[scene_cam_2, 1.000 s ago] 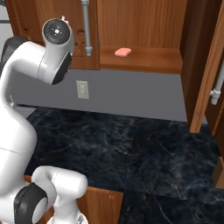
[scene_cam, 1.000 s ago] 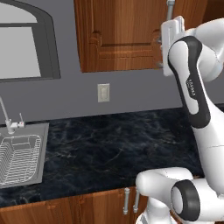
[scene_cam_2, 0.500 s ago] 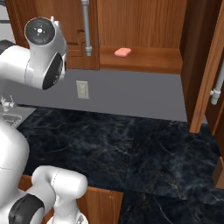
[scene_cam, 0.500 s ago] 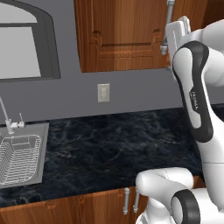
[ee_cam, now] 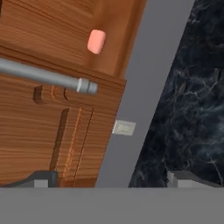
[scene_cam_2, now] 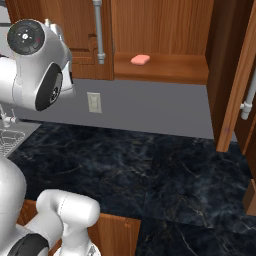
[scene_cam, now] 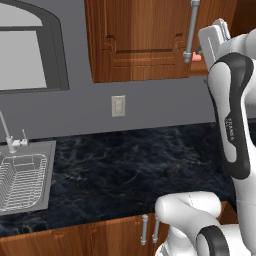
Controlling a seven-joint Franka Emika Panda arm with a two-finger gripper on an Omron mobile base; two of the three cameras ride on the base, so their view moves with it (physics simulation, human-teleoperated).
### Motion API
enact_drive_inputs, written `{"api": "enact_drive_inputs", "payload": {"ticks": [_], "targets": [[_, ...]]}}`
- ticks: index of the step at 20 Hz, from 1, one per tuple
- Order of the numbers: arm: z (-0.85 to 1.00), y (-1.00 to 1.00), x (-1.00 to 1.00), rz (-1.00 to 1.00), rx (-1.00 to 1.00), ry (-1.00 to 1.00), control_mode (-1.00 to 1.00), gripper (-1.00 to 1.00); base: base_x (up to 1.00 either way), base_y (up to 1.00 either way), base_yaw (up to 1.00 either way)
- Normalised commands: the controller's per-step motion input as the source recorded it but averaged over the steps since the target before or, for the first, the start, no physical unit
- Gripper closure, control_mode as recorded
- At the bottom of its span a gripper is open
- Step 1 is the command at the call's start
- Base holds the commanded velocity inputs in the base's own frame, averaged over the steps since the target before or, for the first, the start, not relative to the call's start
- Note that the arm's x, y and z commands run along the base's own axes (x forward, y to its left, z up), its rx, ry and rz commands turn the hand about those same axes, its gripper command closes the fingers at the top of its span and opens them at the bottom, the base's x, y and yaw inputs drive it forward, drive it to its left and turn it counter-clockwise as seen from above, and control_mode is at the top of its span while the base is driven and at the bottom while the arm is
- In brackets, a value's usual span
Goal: Pick up the bar soap and soap dispenser from the sink, and place them back in the cabinet, and close the cabinet doors.
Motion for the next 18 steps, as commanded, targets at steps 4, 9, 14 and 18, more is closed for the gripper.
{"api": "enact_drive_inputs", "payload": {"ticks": [4, 9, 14, 18], "targets": [[0.05, -0.17, -0.33, 0.00, -0.17, 0.00, -1.00, -1.00, 0.00, 0.00, 0.00], [0.04, -0.17, -0.28, 0.00, -0.15, 0.00, -1.00, -1.00, 0.00, 0.00, 0.00], [0.07, -0.20, -0.27, 0.00, -0.14, 0.00, -1.00, -1.00, 0.00, 0.00, 0.00], [0.09, -0.22, -0.26, 0.00, -0.14, 0.00, -1.00, -1.00, 0.00, 0.00, 0.00]]}}
